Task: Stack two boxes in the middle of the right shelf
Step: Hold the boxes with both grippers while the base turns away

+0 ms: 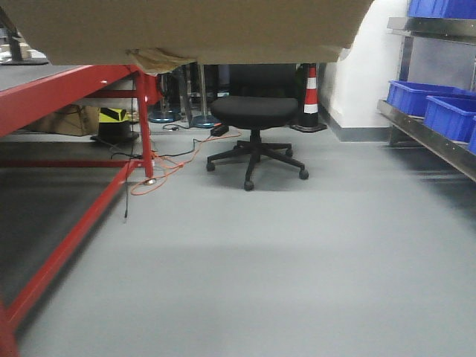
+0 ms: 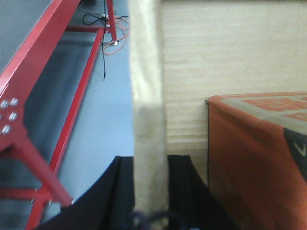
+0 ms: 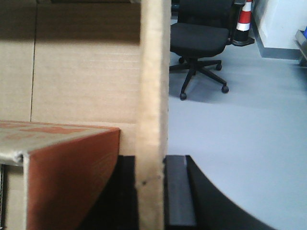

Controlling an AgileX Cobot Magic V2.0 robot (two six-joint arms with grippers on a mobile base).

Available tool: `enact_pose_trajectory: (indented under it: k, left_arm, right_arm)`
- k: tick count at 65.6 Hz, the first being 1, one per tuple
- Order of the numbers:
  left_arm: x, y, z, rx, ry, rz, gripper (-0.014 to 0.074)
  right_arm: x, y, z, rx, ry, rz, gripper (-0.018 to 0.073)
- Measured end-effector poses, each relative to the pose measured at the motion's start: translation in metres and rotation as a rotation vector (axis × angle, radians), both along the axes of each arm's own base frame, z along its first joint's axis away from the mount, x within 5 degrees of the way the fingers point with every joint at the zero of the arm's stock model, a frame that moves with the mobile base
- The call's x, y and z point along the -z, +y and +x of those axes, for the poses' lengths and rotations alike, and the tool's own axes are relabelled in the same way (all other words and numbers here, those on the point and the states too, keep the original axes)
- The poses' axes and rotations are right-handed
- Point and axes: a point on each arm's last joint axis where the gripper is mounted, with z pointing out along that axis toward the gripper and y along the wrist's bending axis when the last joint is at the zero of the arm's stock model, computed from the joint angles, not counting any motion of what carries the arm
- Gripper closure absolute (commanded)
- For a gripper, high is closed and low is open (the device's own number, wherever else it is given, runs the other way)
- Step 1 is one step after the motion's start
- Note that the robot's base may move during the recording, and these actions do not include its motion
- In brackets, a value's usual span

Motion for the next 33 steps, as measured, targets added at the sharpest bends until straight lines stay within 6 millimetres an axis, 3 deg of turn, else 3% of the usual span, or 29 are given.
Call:
enact_pose_trajectory:
  k: [33]
  left_arm:
    - [0.0000, 0.0003, 0.0000, -0.002, 0.000, 0.004, 0.0707]
  right_arm:
    - [-0.0009, 0.0007, 0.0002, -0.007, -0.010, 0.003, 0.0712]
